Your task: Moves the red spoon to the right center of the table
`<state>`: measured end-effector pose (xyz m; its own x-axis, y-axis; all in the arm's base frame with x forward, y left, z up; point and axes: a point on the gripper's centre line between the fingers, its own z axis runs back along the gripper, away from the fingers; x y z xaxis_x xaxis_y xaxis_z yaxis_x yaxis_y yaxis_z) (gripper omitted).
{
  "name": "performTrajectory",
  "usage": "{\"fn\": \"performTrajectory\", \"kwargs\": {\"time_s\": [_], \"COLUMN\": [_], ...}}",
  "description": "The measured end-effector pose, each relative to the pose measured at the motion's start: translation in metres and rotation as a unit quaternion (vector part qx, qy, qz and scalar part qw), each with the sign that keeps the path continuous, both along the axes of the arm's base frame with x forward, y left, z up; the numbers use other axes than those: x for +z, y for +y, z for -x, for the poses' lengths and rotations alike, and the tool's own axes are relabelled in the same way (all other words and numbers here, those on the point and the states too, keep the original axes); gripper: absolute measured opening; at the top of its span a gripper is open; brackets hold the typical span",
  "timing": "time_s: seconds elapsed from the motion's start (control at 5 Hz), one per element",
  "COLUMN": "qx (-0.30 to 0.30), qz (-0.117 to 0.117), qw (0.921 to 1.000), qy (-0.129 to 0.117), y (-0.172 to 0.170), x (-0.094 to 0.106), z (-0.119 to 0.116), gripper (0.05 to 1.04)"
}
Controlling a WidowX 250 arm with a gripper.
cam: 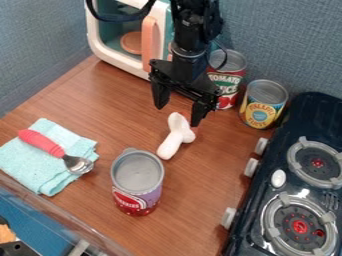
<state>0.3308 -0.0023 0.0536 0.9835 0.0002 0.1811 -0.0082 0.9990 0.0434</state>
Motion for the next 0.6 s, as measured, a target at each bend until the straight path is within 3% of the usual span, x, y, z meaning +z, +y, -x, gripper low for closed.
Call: {"fn": "performTrajectory", "kwargs": {"time_s": [0.2, 0.4, 0.6], "qx": [0.007, 0.117, 0.202], "qz": [0.004, 0.033, 0.049], "qw": [0.9999, 0.9925, 0.9774], "qy": [0.011, -0.011, -0.037], "y": [-0.001, 0.022, 0.033], "x": [-0.009, -0.012, -0.008], "z": [0.003, 0.012, 0.017], "gripper": [1.001, 1.001, 1.001]}}
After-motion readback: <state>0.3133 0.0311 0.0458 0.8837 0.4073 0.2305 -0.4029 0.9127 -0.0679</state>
